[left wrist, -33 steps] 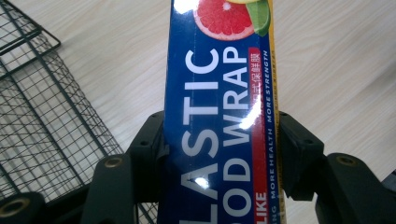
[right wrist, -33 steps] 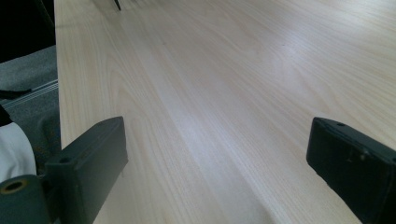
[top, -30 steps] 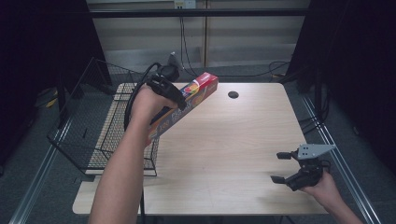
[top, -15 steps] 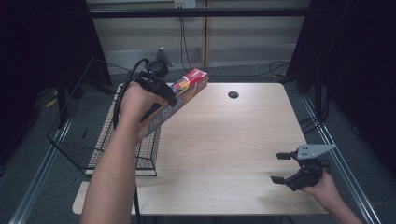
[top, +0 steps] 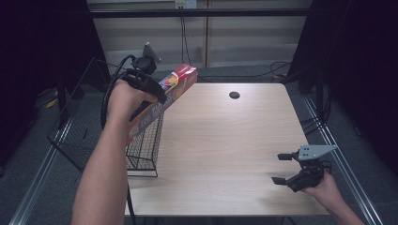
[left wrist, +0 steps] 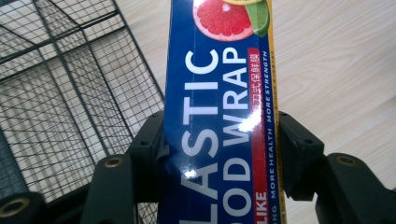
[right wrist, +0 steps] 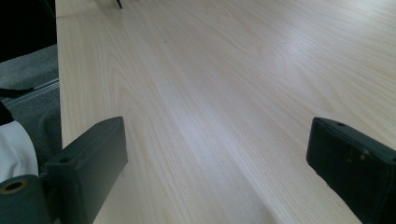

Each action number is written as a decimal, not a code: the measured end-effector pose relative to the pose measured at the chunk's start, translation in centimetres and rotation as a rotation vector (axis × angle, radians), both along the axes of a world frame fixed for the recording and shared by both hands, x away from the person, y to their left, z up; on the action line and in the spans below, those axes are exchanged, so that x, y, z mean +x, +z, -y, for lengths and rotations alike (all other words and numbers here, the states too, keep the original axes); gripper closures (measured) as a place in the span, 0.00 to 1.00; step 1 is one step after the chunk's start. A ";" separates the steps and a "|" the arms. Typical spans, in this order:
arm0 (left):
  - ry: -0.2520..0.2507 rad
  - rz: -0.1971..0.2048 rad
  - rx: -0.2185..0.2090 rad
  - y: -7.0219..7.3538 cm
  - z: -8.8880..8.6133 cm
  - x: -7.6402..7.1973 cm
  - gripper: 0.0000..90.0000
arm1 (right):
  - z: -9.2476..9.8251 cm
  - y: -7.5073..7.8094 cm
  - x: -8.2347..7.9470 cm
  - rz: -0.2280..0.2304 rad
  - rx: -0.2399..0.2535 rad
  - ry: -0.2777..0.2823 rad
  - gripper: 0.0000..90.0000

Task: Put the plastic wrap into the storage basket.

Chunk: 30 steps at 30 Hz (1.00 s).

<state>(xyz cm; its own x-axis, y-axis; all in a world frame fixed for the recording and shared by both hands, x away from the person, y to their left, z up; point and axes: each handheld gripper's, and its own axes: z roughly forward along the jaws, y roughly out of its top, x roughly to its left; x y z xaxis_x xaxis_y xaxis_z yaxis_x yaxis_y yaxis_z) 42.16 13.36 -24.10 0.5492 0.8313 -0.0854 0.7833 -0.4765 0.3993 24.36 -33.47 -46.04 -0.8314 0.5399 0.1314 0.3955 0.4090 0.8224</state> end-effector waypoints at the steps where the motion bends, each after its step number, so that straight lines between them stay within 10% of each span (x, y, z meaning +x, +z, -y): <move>1: -0.003 -0.001 0.000 0.0 -0.2 0.0 0.49 | 0.0 0.0 0.0 0.000 0.000 0.000 0.06; 30: 0.096 0.003 -0.012 0.8 -3.2 -0.3 0.49 | 0.0 0.1 0.0 0.000 0.002 0.003 0.06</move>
<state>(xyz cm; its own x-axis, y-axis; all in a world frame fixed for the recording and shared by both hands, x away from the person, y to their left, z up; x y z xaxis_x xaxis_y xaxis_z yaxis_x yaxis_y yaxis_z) 41.81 16.56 -23.30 0.4672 0.8791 -0.0945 0.8240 -0.3942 0.4069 24.32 -33.43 -45.97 -0.8332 0.5368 0.1325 0.3942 0.4087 0.8232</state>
